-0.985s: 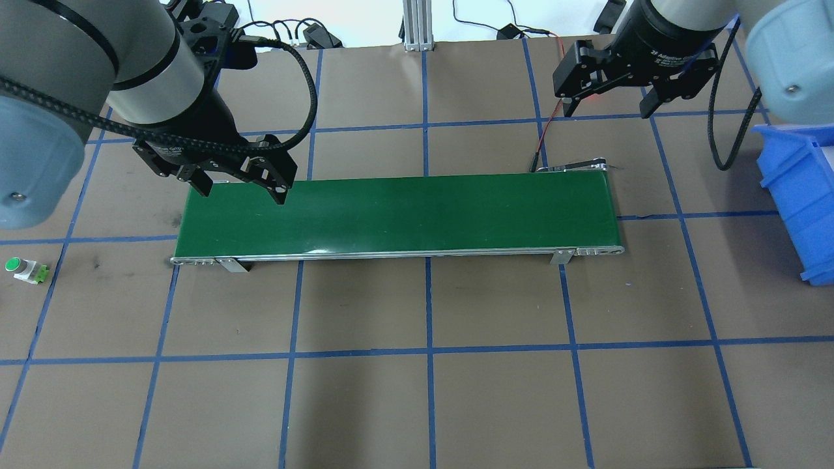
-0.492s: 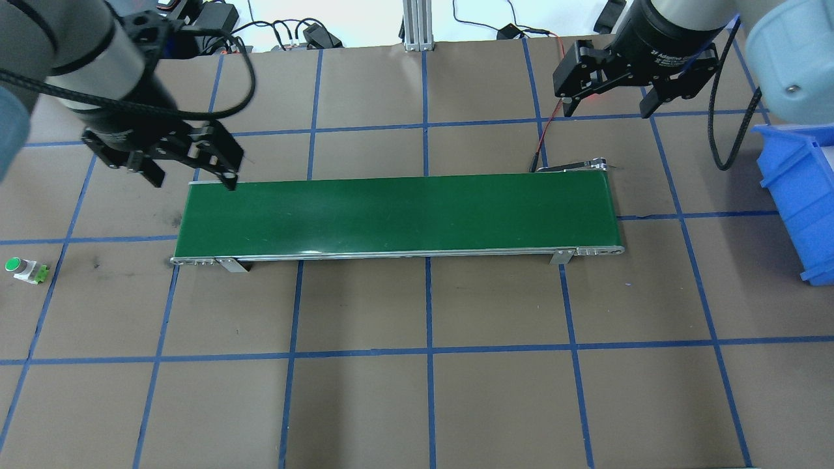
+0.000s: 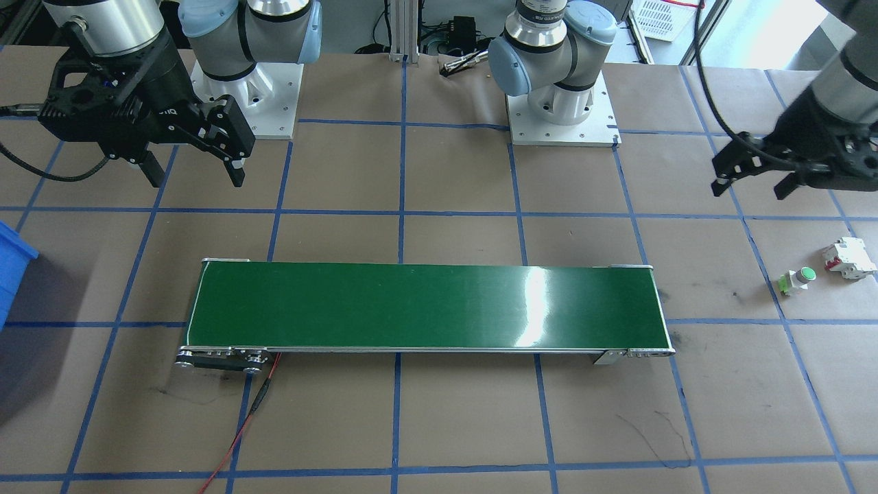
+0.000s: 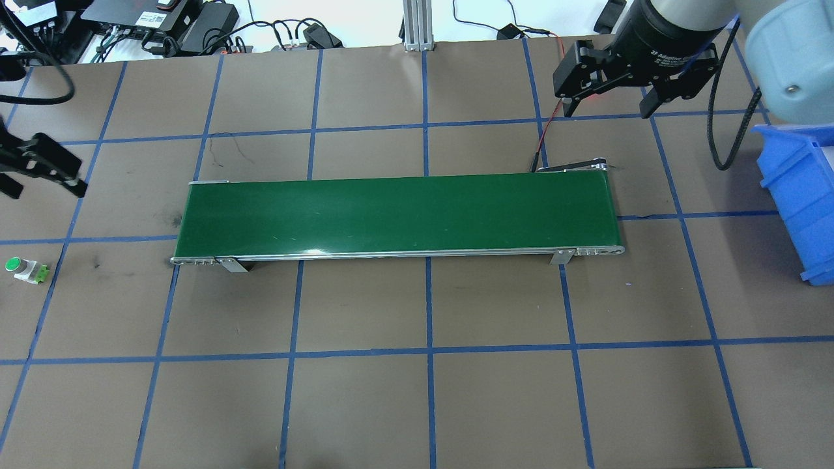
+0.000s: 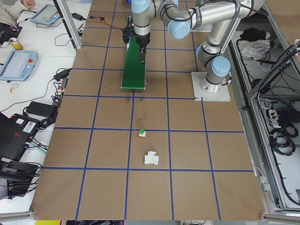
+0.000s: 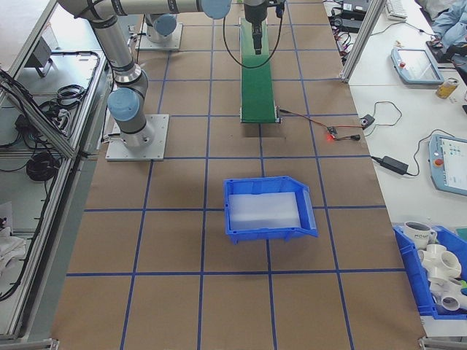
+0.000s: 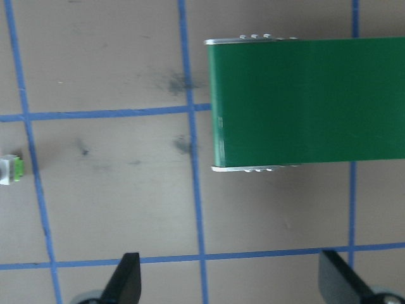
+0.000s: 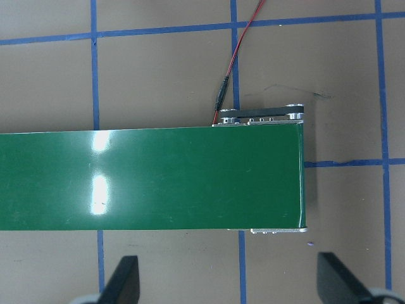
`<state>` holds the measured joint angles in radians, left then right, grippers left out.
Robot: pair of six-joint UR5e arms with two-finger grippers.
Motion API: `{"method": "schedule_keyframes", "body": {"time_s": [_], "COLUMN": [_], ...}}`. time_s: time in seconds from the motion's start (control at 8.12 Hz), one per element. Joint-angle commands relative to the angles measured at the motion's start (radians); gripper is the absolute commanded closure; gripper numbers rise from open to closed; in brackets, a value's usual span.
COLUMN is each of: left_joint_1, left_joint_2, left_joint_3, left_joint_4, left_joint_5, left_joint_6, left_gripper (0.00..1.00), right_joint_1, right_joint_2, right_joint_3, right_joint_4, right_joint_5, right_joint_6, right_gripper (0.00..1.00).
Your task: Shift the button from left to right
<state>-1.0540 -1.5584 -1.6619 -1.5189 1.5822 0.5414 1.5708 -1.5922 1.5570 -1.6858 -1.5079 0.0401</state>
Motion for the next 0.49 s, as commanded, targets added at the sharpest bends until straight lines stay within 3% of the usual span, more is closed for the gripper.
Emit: {"method": "schedule_keyframes", "body": {"time_s": [0.0,0.37], "left_joint_1": [0.276,0.322], "left_joint_2": [-0.103,-0.248], "left_joint_3": [-0.015,-0.015], "left_joint_4": [0.131,0.258], "left_joint_5": [0.002,0.002], "left_joint_6": [0.253,0.369], "left_gripper": [0.00,0.00], "right_joint_1": [0.000,0.000], "right_joint_2": [0.000,0.000], "right_joint_3": [0.000,0.000], "right_joint_4": [0.000,0.000], "right_joint_5": [0.000,0.002], "right_joint_6": [0.000,0.000], "right_gripper": [0.00,0.00]}}
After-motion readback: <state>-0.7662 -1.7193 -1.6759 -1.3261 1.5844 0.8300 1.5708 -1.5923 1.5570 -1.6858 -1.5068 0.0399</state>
